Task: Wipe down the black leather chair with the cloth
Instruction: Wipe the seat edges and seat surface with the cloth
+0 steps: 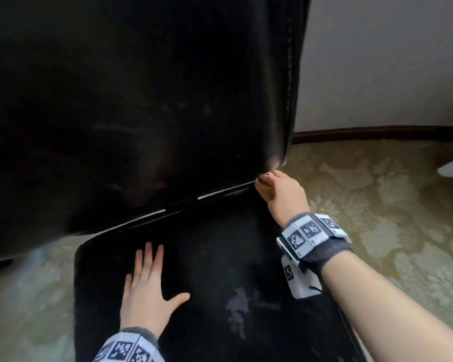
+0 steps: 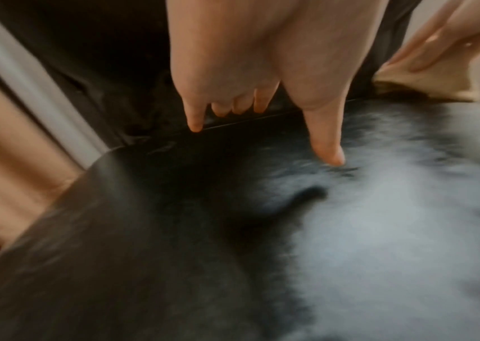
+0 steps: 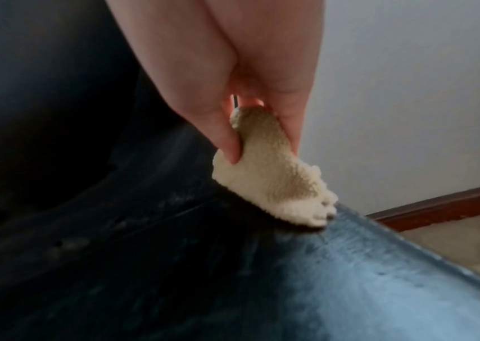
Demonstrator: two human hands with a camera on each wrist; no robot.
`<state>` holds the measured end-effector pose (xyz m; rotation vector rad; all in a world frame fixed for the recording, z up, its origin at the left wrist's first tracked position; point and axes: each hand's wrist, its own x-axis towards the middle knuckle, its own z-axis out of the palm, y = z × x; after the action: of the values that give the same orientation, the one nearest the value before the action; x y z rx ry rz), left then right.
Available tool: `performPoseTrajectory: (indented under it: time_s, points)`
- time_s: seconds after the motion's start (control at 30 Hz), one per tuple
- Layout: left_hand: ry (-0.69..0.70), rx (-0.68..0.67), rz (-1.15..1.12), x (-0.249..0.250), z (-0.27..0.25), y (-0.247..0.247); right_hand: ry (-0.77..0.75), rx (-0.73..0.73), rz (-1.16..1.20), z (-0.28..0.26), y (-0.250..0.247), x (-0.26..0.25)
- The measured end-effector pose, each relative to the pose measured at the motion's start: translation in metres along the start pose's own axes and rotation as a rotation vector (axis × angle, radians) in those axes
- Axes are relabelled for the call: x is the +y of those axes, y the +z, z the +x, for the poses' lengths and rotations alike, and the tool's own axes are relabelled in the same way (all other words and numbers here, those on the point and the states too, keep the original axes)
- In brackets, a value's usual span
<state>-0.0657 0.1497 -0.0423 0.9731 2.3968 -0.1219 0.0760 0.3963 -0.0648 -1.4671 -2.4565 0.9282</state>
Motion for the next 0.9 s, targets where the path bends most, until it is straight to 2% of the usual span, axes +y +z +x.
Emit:
performPoseTrajectory:
  time_s: [0.1,0.23,0.4,0.47,0.6,0.67,0.73,0.83,0.87,0.9]
  points:
    - [-0.068,-0.031,-0.046,-0.034,0.001,0.003,0.050,-0.004,-0.107,0.004,0.013,-0.007]
    - [-0.045,-0.096,-0.080,-0.051,0.004,0.018,0.054,-0.119,-0.395,-0.004,0.028,-0.040]
    - [-0.029,-0.075,-0.061,-0.058,0.005,0.027,0.088,-0.266,-0.413,-0.030,0.065,-0.112]
    - [-0.021,-0.071,-0.054,-0.059,0.005,0.028,-0.003,-0.303,-0.375,-0.038,0.090,-0.137]
    - [-0.005,-0.048,-0.078,-0.064,0.002,0.027,-0.304,-0.405,-0.198,-0.057,0.135,-0.178]
    - [0.006,-0.040,-0.101,-0.066,0.002,0.026,-0.354,-0.423,-0.220,-0.056,0.135,-0.178]
    - [0.021,-0.040,-0.118,-0.067,0.001,0.025,-0.277,-0.309,-0.260,-0.047,0.114,-0.150]
    - [0.021,-0.038,-0.128,-0.065,-0.001,0.025,-0.046,0.100,-0.137,-0.028,0.067,-0.089]
    - [0.018,-0.038,-0.126,-0.064,-0.001,0.025,0.011,0.159,-0.121,-0.021,0.060,-0.075]
    - [0.016,-0.038,-0.126,-0.063,0.000,0.025,0.058,0.149,-0.129,-0.017,0.059,-0.071]
